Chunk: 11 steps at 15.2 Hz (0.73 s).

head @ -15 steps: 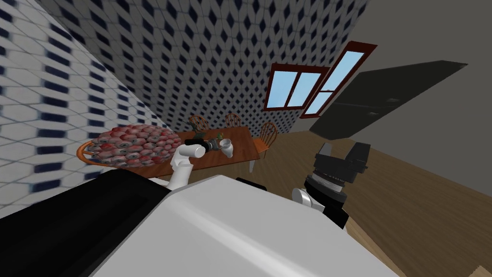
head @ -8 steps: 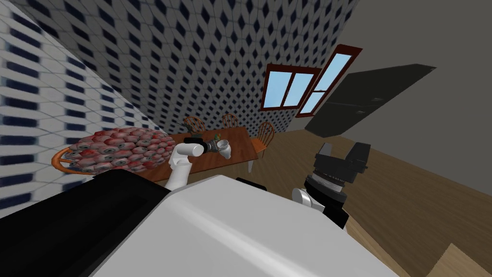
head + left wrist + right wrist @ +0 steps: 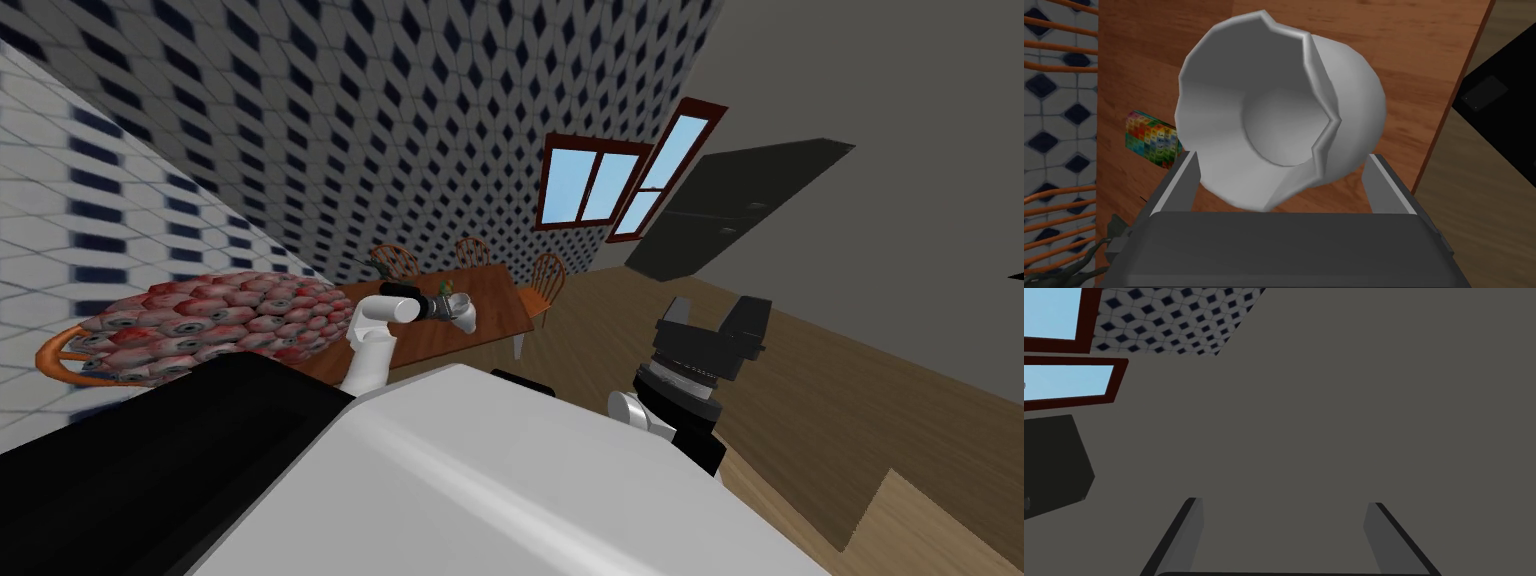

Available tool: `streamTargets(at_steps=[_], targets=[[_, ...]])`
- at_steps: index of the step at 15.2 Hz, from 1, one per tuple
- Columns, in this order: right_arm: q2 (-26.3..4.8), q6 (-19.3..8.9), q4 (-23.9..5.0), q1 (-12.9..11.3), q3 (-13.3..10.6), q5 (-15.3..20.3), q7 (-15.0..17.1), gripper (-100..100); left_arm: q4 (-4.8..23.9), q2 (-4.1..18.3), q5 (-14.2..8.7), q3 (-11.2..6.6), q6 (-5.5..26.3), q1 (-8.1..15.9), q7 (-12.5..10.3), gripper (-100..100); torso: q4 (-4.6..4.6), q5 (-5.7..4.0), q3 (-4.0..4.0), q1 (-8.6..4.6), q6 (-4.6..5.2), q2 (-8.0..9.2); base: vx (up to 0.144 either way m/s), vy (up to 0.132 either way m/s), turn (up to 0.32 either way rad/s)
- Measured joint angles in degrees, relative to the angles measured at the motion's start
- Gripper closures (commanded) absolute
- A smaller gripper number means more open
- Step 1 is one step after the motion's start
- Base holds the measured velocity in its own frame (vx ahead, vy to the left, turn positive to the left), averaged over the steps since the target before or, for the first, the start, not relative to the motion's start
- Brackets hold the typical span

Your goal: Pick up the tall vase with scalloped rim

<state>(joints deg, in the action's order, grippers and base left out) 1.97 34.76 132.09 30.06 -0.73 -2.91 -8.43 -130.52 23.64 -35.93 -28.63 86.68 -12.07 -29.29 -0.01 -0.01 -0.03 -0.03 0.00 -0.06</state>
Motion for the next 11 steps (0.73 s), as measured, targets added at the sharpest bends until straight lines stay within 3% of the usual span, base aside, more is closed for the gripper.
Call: streamTargets(at_steps=[11], targets=[[0.0, 0.0, 0.0, 0.0, 0.0, 0.0, 0.0, 0, 0.0, 0.5, -3.2, -2.98, 11.2, 1.3, -2.4, -100, 0.0, 0.0, 0.0, 0.0, 0.0, 0.0, 0.013, 0.003, -0.09]])
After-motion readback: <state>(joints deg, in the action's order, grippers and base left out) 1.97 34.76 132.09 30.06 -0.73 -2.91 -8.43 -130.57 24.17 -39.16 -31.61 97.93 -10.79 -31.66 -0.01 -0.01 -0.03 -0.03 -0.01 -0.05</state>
